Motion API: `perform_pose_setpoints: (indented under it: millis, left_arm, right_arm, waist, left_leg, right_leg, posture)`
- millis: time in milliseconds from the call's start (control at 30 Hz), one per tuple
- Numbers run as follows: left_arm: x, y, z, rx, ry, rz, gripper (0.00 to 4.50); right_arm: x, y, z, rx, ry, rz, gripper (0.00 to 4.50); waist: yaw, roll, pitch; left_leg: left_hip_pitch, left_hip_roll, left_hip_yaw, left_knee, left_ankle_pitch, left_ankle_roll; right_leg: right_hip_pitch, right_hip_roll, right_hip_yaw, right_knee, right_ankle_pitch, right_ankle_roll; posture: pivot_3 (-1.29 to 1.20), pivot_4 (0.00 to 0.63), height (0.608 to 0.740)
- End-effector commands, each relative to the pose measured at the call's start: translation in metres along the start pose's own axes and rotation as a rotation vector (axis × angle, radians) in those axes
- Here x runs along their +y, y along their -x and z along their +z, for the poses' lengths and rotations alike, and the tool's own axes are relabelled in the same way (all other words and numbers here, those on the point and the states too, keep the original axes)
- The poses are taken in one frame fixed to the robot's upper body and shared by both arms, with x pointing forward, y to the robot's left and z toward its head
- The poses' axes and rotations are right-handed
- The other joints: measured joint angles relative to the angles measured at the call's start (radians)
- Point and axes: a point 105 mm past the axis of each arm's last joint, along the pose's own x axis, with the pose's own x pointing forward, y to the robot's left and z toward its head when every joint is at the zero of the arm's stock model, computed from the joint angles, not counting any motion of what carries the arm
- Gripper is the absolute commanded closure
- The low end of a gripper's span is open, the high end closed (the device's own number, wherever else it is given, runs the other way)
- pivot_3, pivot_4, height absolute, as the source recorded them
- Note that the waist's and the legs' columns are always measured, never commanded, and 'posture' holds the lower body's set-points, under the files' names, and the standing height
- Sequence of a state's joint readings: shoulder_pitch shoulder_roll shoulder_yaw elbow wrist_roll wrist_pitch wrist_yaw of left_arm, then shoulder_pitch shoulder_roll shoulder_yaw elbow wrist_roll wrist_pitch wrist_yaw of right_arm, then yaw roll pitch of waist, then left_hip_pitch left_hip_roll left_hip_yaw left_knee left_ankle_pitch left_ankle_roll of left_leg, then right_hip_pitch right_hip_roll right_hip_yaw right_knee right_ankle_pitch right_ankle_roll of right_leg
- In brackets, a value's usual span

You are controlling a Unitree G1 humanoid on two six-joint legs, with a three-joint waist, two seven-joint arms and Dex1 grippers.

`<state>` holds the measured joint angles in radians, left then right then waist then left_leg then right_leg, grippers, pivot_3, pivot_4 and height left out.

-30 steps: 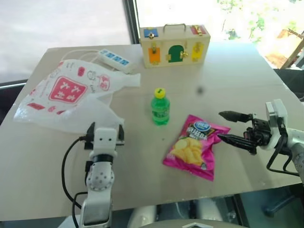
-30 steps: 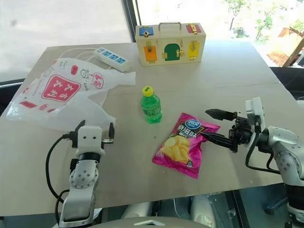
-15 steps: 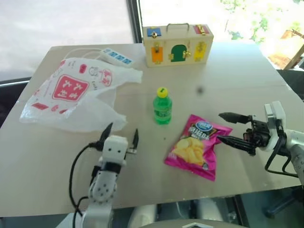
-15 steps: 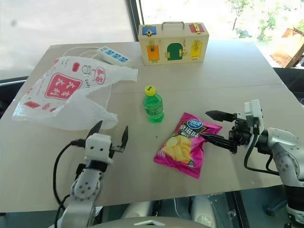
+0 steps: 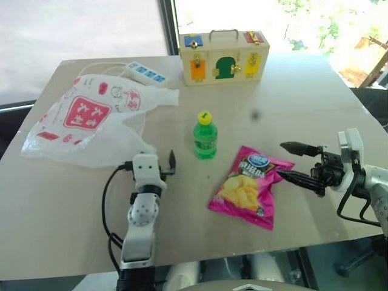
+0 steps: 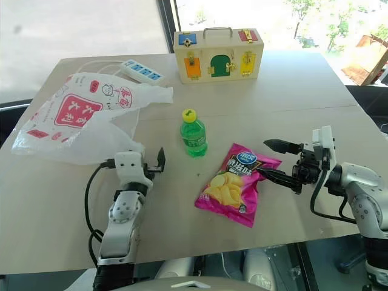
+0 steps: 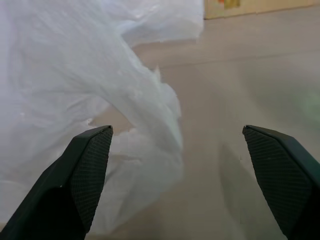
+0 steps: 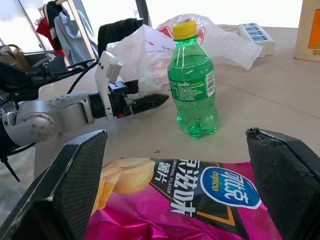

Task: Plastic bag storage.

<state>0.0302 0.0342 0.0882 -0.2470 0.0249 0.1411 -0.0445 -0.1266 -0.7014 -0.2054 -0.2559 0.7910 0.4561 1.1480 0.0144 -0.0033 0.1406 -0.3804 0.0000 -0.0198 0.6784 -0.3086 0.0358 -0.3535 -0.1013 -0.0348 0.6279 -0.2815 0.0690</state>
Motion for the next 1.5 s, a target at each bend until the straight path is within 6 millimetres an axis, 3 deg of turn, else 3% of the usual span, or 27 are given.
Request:
perform_pose_setpoints:
  millis: [33, 200, 233, 400, 567, 667, 767, 1000, 1133, 1300, 1500]
  left_arm:
    - [-0.008, 0.007, 0.026, -0.121, 0.069, -0.087, 1.84]
    - [-0.005, 0.020, 0.025, -0.121, 0.085, -0.103, 4.19]
    - [-0.004, 0.022, 0.025, -0.123, 0.084, -0.103, 4.45]
    - [-0.006, 0.030, 0.026, -0.124, 0.090, -0.146, 4.45]
    - [-0.016, 0.046, 0.024, -0.123, 0.101, -0.275, 4.45]
    - [-0.023, 0.059, 0.025, -0.113, 0.136, -0.375, 4.45]
    - [-0.034, 0.069, 0.027, -0.100, 0.165, -0.483, 4.45]
    - [-0.082, 0.073, 0.031, -0.090, 0.258, -0.811, 4.45]
    - [-0.108, 0.084, 0.039, -0.078, 0.320, -1.096, 4.45]
    - [-0.104, 0.083, 0.037, -0.047, 0.298, -1.224, 4.45]
    - [-0.090, 0.077, 0.036, -0.032, 0.318, -1.210, 4.45]
  right_arm:
    - [0.001, 0.002, 0.011, -0.025, 0.049, -0.006, 0.00]
    - [0.001, 0.000, 0.010, -0.024, 0.048, -0.008, 0.00]
    - [0.001, -0.001, 0.010, -0.025, 0.048, -0.009, 0.00]
    - [0.001, -0.010, 0.010, -0.007, 0.037, 0.012, 0.00]
    - [-0.001, -0.037, 0.015, 0.021, 0.044, 0.050, 0.00]
    - [-0.012, -0.067, 0.018, 0.065, 0.093, 0.012, 0.00]
    - [-0.018, -0.086, 0.027, 0.061, 0.107, 0.018, 0.00]
    - [-0.026, -0.088, 0.026, 0.112, 0.103, 0.018, 0.00]
    - [-0.027, -0.083, 0.030, 0.128, 0.106, -0.002, 0.00]
    - [-0.028, -0.079, 0.035, 0.129, 0.103, -0.042, 0.00]
    - [-0.033, -0.094, 0.040, 0.118, 0.107, -0.067, 0.00]
  waist:
    - [0.000, 0.000, 0.000]
    - [0.000, 0.000, 0.000]
    - [0.000, 0.000, 0.000]
    - [0.000, 0.000, 0.000]
    - [-0.004, 0.001, 0.000]
    - [-0.006, 0.001, 0.000]
    - [-0.005, 0.001, 0.000]
    - [0.003, 0.001, 0.000]
    - [-0.006, 0.001, 0.000]
    - [-0.019, 0.001, 0.001]
    - [-0.028, 0.001, 0.001]
  left_leg:
    - [0.000, 0.000, 0.000, 0.000, 0.000, 0.000]
    - [-0.001, 0.000, -0.001, 0.001, 0.000, 0.000]
    - [-0.001, 0.000, -0.002, 0.001, 0.000, 0.000]
    - [-0.001, -0.001, -0.003, 0.002, 0.000, 0.000]
    - [0.000, -0.004, -0.007, 0.002, 0.000, 0.000]
    - [0.000, -0.005, -0.010, 0.002, 0.000, 0.000]
    - [-0.001, -0.007, -0.010, 0.002, 0.000, 0.000]
    - [-0.005, -0.015, -0.015, 0.002, 0.000, 0.000]
    - [-0.004, -0.015, -0.015, 0.003, 0.000, 0.000]
    - [-0.002, -0.015, -0.021, 0.002, 0.000, 0.000]
    - [-0.001, -0.016, -0.022, 0.002, 0.000, 0.000]
  right_leg:
    - [0.000, 0.000, 0.000, 0.000, 0.000, 0.000]
    - [0.000, 0.000, 0.000, 0.000, 0.000, 0.000]
    - [0.000, 0.000, 0.000, 0.000, 0.000, 0.000]
    - [0.000, 0.000, 0.000, 0.000, 0.000, 0.000]
    - [0.000, 0.000, 0.003, 0.000, 0.000, 0.001]
    - [-0.001, 0.000, 0.003, 0.001, 0.000, 0.001]
    - [-0.004, 0.000, 0.006, 0.003, 0.000, 0.001]
    - [-0.007, -0.004, 0.005, 0.003, 0.000, 0.000]
    - [-0.007, -0.002, 0.006, 0.005, 0.000, 0.001]
    - [-0.008, 0.001, 0.009, 0.007, 0.000, 0.001]
    - [-0.009, 0.001, 0.013, 0.008, 0.000, 0.001]
  posture:
    - [0.00, 0.150, 0.740]
    - [0.00, 0.150, 0.740]
    - [0.00, 0.150, 0.740]
    - [0.00, 0.150, 0.740]
    - [0.00, 0.150, 0.740]
    - [0.00, 0.150, 0.740]
    - [0.00, 0.150, 0.740]
    - [0.00, 0.150, 0.740]
    - [0.00, 0.150, 0.740]
    - [0.00, 0.150, 0.740]
    - [0.00, 0.150, 0.740]
